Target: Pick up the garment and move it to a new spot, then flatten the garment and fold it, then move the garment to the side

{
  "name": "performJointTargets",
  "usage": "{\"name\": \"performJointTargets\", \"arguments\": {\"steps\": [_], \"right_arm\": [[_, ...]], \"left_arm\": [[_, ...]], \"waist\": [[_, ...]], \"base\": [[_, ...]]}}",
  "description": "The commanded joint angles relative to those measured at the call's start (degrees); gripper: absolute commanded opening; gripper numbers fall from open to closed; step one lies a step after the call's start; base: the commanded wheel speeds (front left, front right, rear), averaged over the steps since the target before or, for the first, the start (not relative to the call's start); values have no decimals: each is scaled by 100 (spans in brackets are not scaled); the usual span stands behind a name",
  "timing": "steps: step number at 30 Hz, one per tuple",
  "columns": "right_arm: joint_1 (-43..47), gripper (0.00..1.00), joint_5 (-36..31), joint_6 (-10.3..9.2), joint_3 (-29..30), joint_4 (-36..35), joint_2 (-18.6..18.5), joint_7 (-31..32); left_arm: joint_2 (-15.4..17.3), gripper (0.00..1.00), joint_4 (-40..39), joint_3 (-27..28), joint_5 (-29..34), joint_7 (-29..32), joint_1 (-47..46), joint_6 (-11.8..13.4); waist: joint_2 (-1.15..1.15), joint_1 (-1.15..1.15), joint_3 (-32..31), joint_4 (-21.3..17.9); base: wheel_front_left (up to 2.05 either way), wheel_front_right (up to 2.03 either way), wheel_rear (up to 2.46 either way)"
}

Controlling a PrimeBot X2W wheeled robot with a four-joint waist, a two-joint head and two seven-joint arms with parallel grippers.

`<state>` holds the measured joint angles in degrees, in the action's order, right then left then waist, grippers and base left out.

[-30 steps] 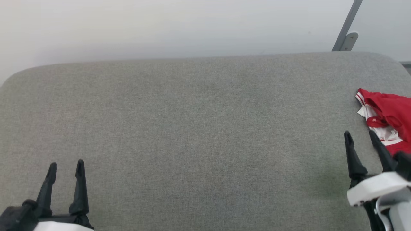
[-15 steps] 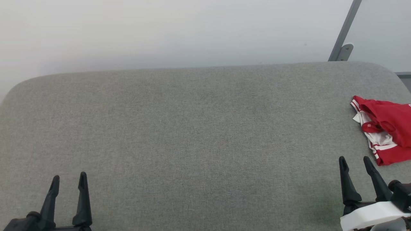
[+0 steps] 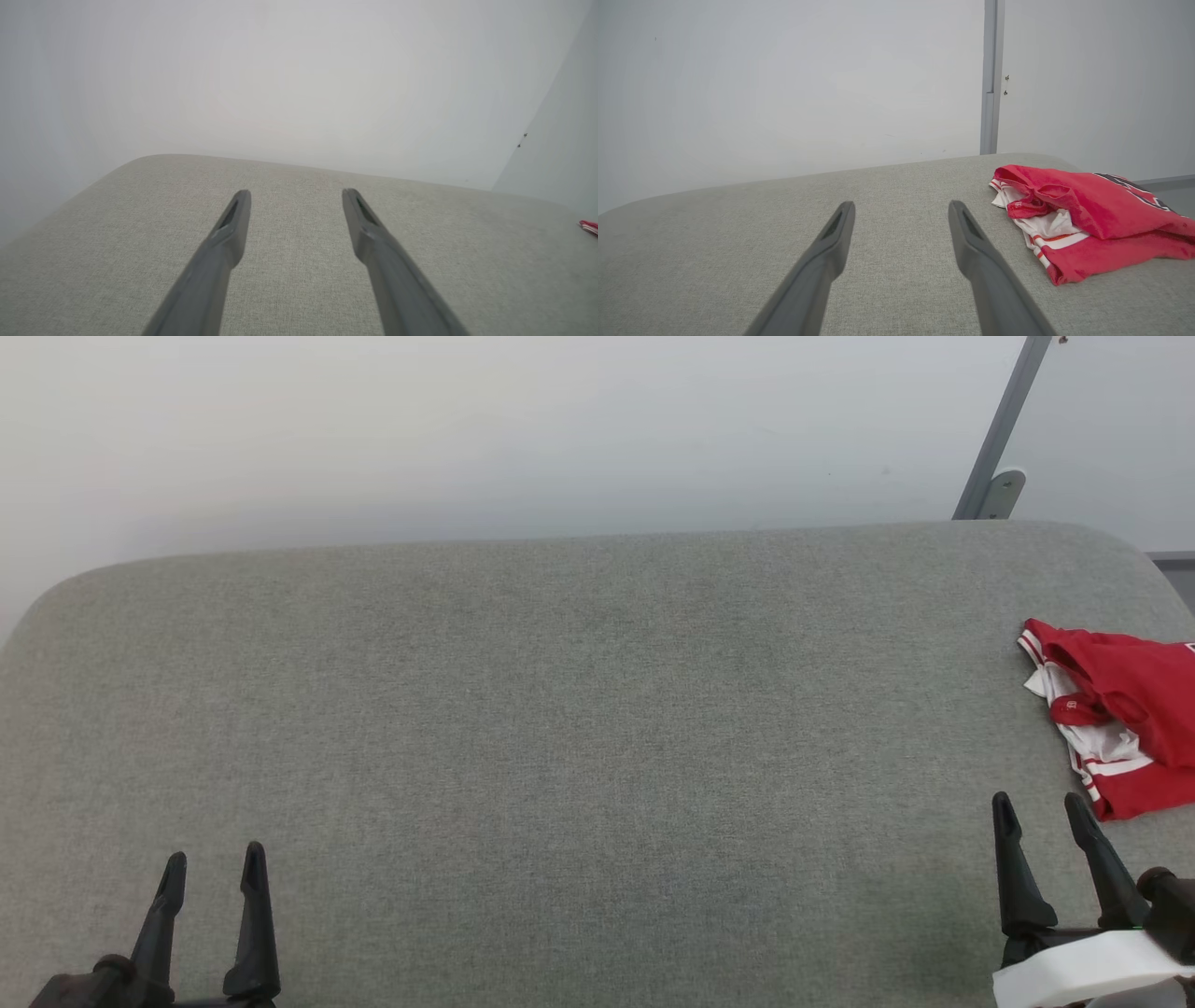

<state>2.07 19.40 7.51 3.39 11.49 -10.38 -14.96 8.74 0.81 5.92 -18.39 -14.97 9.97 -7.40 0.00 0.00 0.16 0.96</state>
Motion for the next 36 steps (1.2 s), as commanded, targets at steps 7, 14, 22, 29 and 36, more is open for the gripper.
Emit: {"name": "performJointTargets", "arguments": {"steps": [7,14,22,29,36], "right_arm": [[50,100,-54,-5,-5,-58,9,-20],[26,100,-132,-5,-19,-40,-39,-20],[-3,0,-119,0,-10,8,-48,4],[38,0,249,0,6,196,63,126],[-38,0,845,0,34,194,120,299]], "left_arm": [[-23,100,31,12,49,-25,99,-8],[-52,100,32,21,54,-25,67,-8],[-104,0,41,15,107,6,35,0],[-216,0,290,-34,-280,111,8,0],[-233,0,385,-39,-896,273,-139,-1]], "waist": [[0,0,-1,-2],[0,0,-3,-1],[0,0,-7,23],[0,0,-7,19],[0,0,-7,13]], "base": [[0,0,0],[0,0,0],[0,0,0],[0,0,0],[0,0,0]]}}
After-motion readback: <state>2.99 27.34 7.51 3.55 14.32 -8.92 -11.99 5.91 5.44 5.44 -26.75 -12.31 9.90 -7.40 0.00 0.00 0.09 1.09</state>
